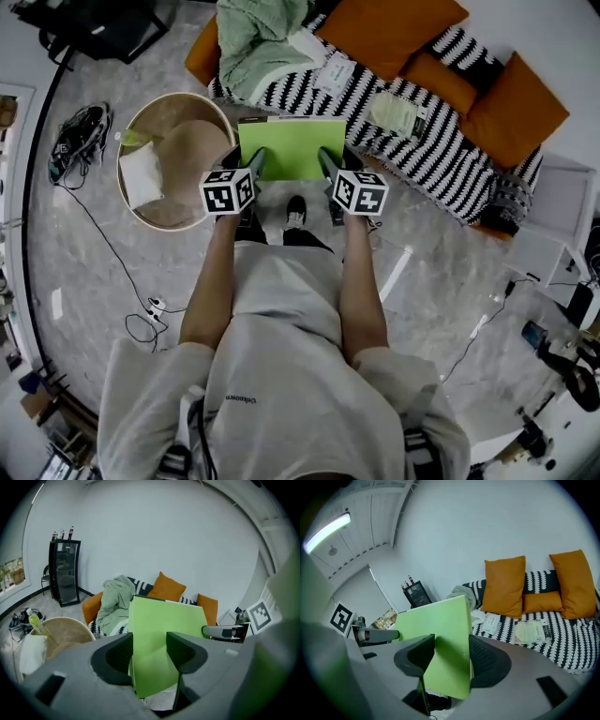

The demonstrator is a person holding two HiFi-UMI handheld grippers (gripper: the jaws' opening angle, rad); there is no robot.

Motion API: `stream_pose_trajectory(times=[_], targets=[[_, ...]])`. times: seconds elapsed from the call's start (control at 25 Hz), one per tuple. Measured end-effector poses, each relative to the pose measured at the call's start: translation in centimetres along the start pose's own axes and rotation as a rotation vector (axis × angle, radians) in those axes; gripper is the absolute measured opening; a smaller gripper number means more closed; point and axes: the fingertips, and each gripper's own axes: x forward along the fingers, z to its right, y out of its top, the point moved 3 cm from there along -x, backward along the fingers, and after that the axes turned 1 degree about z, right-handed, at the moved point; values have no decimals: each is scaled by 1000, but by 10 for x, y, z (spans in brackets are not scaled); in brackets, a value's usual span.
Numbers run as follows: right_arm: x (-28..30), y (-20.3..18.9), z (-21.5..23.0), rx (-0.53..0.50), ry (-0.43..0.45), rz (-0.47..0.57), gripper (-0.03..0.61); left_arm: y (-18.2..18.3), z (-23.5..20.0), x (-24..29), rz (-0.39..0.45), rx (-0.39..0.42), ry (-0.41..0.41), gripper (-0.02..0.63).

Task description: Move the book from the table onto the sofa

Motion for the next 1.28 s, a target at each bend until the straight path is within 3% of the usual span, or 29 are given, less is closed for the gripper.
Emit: stream_pose_trajectory(times=[0.56, 1.08, 1.28], targets=[[-66, 18, 68, 55, -147, 112, 210, 26, 86, 44, -24, 123, -151, 229], [-129, 12, 138, 137, -333, 220, 210, 33, 173, 98, -48, 219, -362, 213], [-134, 35, 156, 136, -385, 267, 211, 58, 193, 120, -61, 250, -426, 213]])
